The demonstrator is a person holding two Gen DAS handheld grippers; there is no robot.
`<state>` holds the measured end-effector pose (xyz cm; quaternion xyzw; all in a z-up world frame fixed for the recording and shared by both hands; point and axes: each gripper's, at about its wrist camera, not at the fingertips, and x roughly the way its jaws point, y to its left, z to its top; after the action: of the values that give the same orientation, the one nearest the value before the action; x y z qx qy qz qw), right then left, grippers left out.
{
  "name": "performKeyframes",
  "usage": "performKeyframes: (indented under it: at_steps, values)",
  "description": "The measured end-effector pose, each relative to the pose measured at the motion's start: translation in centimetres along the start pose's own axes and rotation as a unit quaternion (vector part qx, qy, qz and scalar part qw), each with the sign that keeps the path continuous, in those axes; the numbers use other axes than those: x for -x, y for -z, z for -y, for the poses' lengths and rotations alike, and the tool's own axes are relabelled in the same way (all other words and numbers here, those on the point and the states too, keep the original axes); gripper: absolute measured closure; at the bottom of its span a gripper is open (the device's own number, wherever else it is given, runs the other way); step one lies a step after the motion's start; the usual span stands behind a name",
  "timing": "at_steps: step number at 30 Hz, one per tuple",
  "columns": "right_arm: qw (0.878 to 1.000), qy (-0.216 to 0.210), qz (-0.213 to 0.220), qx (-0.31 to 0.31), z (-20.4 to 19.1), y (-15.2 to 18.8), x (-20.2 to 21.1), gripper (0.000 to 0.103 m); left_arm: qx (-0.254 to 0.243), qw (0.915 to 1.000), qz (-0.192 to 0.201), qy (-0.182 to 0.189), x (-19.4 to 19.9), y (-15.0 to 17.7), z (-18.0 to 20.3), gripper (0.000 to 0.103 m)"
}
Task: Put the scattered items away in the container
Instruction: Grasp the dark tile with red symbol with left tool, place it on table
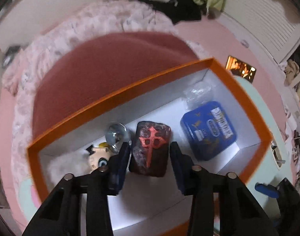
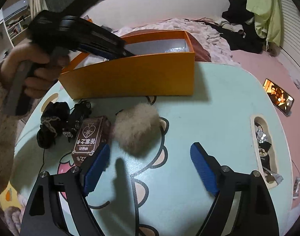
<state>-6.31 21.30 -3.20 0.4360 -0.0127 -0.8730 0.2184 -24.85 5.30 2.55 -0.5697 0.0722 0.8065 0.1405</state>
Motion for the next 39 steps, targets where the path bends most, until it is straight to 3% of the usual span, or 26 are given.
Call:
performKeyframes:
  at_steps: [4,8,12,17,22,28,33,36,39]
  values:
    - [1.000,-0.003,-0.001,-0.004,0.1,0.0,0.0,0.019,0.009,0.9996,-0.009,0.026,-0.5,0.0,-0.5,0.064]
    - [1.000,-0.008,0.001,-0.010,0.3,0.0,0.1,0.019,0.008,0.9985,0.015,0.053,0.3,0.8,-0.6,0.065]
    - [1.000,-0.012,0.002,-0.013,0.4,0.0,0.2,0.019,0.010,0.9910,0.096,0.094,5.5,2.3,-0.8,0.065]
    - [1.000,-0.013,0.002,-0.014,0.4,0.0,0.2,0.019,0.017,0.9746,0.179,0.133,12.7,6.0,-1.8,0.065]
    - [1.000,-0.013,0.002,-0.013,0.3,0.1,0.3,0.019,0.069,0.9714,0.206,0.096,14.8,11.7,-4.9,0.065]
    - [1.000,0.000,-0.002,-0.007,0.0,0.0,0.3,0.019,0.174,0.9681,0.179,0.018,11.0,19.2,-10.0,0.065]
    - [1.000,0.017,-0.002,-0.019,0.0,-0.2,0.4,0.019,0.170,0.9738,0.150,-0.019,7.2,22.1,-8.6,0.065]
    - [0.998,-0.018,0.032,-0.043,0.5,-0.6,1.8,0.019,0.153,0.9740,0.167,-0.011,7.0,22.8,-6.7,0.065]
    - [0.998,-0.038,0.034,-0.046,0.0,-3.0,1.9,0.019,0.136,0.9756,0.173,0.001,6.7,22.9,-4.9,0.065]
